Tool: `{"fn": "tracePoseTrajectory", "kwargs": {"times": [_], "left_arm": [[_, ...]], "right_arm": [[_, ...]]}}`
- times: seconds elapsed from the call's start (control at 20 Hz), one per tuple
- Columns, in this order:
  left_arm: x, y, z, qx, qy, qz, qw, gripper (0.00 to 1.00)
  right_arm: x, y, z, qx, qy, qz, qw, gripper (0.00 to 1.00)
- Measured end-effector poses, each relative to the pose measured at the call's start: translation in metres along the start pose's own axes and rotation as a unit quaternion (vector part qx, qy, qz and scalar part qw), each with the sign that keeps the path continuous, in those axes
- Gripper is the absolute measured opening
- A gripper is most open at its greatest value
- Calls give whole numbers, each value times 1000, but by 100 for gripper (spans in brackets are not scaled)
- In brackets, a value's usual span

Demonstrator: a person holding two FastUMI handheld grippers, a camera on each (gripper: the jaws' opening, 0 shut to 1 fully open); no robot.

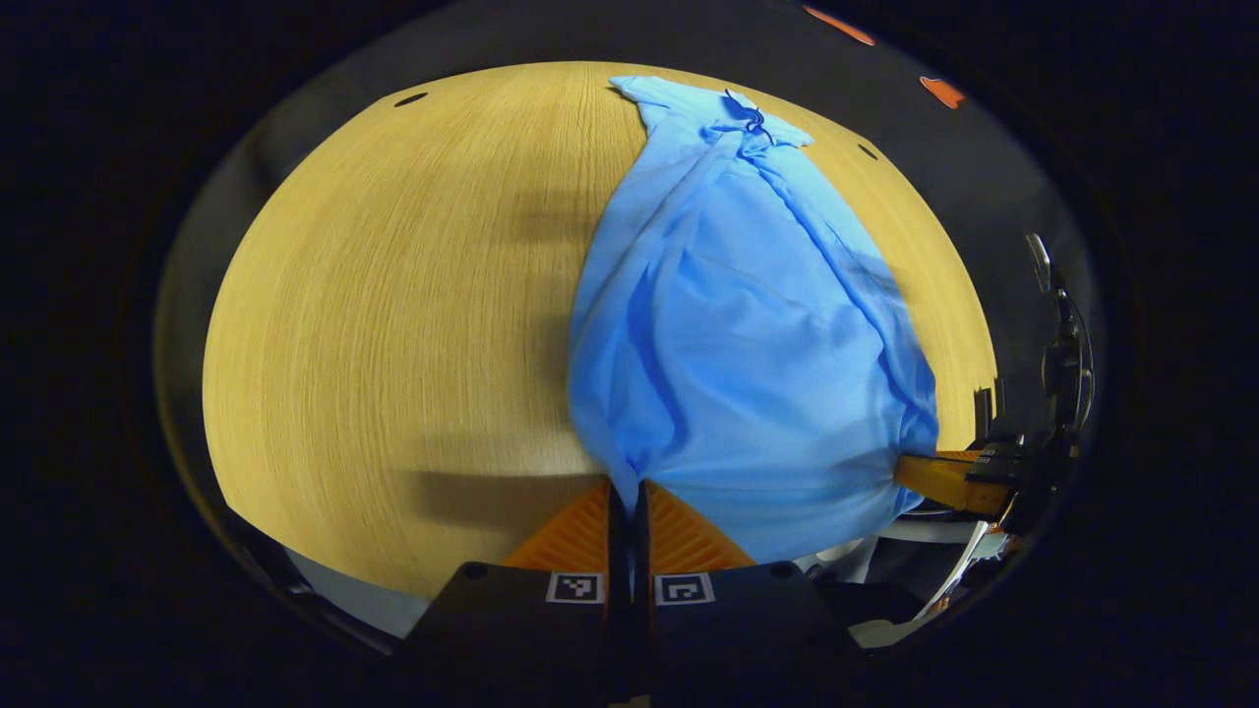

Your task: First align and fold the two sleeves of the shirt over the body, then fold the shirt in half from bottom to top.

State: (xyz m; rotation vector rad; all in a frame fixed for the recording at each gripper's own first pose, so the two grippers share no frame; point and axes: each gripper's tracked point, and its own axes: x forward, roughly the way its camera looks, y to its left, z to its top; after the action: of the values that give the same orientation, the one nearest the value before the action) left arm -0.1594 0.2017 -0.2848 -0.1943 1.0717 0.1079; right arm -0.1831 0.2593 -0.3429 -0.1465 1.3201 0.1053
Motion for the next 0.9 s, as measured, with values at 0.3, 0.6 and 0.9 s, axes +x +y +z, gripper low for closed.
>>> {"fn": "tracePoseTrajectory", "kwargs": {"times": [0.3, 0.6, 0.9], "left_arm": [[-4, -7, 14, -13, -4, -16, 1000, 5], [-19, -11, 70, 1, -51, -20, 998, 5], [-25, -18, 124, 8, -93, -26, 995, 5]], "right_arm": [[-20, -2, 38, -14, -42, -6, 999, 1], [-43, -5, 92, -12, -87, 5, 996, 0], [-66, -14, 160, -27, -138, 8, 990, 1]]}}
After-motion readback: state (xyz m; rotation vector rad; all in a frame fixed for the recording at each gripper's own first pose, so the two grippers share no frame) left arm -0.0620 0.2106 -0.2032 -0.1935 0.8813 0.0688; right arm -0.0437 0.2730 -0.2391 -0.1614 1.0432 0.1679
